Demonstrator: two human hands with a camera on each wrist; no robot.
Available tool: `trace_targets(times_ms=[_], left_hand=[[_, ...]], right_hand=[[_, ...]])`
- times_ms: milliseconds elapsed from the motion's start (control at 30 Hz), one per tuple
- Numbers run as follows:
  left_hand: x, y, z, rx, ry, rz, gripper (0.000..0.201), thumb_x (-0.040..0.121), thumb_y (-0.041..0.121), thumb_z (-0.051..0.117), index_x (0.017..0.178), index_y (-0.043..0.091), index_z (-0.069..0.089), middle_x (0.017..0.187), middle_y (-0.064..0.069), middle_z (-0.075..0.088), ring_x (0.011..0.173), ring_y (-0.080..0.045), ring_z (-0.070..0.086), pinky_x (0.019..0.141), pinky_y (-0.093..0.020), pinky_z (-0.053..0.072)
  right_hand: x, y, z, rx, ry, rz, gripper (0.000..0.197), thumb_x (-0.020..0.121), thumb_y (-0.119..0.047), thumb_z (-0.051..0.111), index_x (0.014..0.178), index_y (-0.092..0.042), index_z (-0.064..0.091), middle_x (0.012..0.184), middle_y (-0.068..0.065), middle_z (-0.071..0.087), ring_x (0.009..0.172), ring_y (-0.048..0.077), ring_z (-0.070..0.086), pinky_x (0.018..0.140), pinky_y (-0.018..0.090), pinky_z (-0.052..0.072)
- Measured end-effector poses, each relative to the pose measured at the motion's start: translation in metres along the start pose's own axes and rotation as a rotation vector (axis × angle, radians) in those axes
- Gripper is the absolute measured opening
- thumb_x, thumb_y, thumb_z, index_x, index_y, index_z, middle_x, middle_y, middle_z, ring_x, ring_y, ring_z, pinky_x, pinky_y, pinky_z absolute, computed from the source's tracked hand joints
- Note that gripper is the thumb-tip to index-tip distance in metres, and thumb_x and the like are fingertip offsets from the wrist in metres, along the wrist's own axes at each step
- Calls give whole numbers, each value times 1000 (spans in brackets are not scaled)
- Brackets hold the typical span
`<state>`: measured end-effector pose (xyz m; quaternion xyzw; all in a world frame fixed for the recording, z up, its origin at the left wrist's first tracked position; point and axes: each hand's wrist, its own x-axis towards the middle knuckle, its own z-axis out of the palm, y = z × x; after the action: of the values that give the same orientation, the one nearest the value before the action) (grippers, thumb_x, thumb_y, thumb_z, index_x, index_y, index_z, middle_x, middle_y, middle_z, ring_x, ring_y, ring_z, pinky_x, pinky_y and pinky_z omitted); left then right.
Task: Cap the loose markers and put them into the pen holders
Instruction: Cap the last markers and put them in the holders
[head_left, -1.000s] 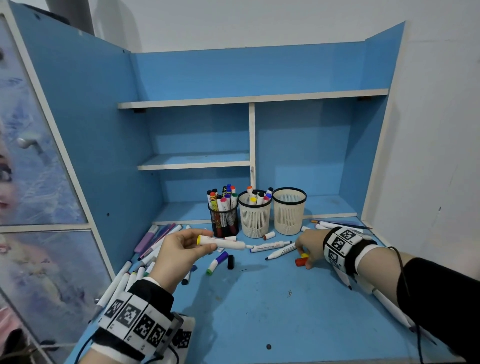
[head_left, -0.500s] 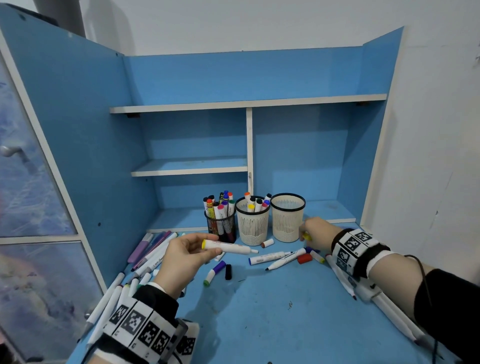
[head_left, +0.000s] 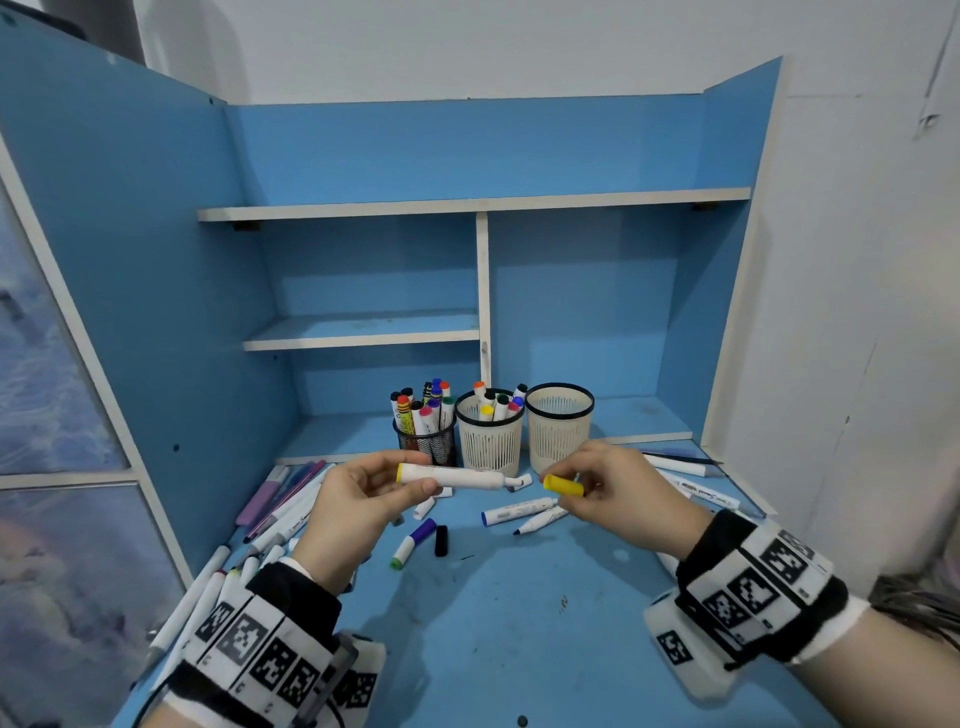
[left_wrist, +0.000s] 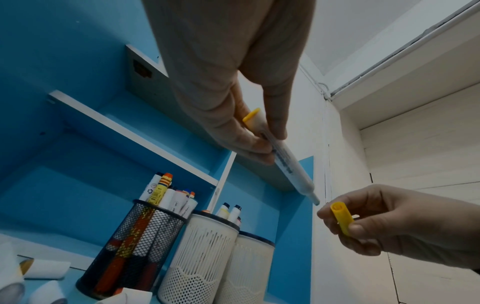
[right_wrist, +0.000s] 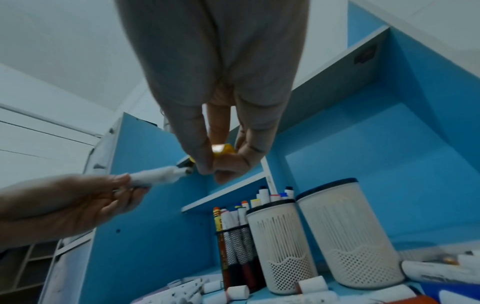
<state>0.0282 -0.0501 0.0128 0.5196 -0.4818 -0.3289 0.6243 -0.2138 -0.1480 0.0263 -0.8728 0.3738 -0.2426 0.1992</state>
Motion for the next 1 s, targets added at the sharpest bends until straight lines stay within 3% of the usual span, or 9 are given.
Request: trace_targets(times_ms=[100, 167, 267, 400, 500, 667, 733, 867, 1000], left_hand=[[-6, 9, 2, -18, -16, 12, 34, 64, 11, 75, 97, 5, 69, 91, -12, 74, 95, -39, 67, 88, -50, 47], [-10, 14, 3, -12, -29, 19, 36, 61, 14, 75, 96, 6, 69, 91, -12, 74, 95, -39, 66, 90, -52, 46], [-14, 18, 2, 5, -49, 27, 33, 64, 12, 74, 96, 6, 69, 90, -12, 74, 92, -36, 68, 83, -45, 48], [-18, 20, 1, 29, -85, 27, 25, 72, -1, 72, 96, 5, 68, 87, -11, 74, 80, -21, 71, 68, -24, 52], [-21, 23, 0, 44, -122, 19, 24, 73, -8, 69, 96, 1, 68, 85, -13, 74, 75, -18, 72, 66, -16, 53], [-21, 25, 1, 196, -184, 6, 25, 72, -1, 74, 96, 7, 72, 86, -7, 75, 79, -16, 71, 69, -16, 53], [-21, 25, 3, 215, -163, 11, 25, 71, -2, 75, 93, 9, 73, 82, -6, 75, 73, -13, 70, 66, -16, 52], [-20, 29, 9, 197, -141, 25, 21, 72, -5, 73, 90, 7, 74, 73, -10, 73, 58, -10, 64, 59, -16, 51], [-14, 30, 11, 186, -128, -5, 17, 78, -6, 67, 90, 5, 73, 71, -15, 72, 52, -9, 61, 52, -18, 47]], right_hand=[[-9, -5, 6, 37, 11, -24, 31, 83, -11, 66, 107, -31, 68, 86, -12, 55, 76, 11, 54, 65, 13, 41], [-12, -8, 9, 89, 51, -42, 35, 83, -11, 68, 107, -35, 65, 90, -6, 59, 78, 15, 56, 66, 15, 43], [-14, -10, 12, 159, 121, -63, 32, 81, -11, 71, 105, -33, 67, 89, -3, 61, 76, 18, 56, 66, 20, 47], [-19, -15, 15, 146, 150, -153, 28, 81, -14, 72, 105, -27, 71, 83, -7, 60, 71, 9, 51, 63, 12, 38], [-23, -20, 15, 132, 142, -214, 26, 83, -15, 71, 108, -22, 70, 82, -17, 56, 76, 1, 52, 64, 8, 36], [-28, -23, 13, 140, 207, -257, 24, 87, -15, 66, 109, -22, 70, 76, -18, 54, 72, 2, 51, 63, 8, 36], [-29, -24, 13, 128, 232, -286, 24, 86, -16, 64, 109, -21, 70, 73, -22, 52, 71, 1, 51, 63, 7, 36], [-32, -27, 20, 99, 326, -324, 26, 81, -18, 60, 103, -14, 72, 78, -30, 49, 76, -16, 49, 68, 0, 33], [-30, -30, 26, 95, 407, -328, 25, 81, -14, 60, 103, -10, 72, 81, -18, 56, 76, -13, 48, 70, -1, 34]])
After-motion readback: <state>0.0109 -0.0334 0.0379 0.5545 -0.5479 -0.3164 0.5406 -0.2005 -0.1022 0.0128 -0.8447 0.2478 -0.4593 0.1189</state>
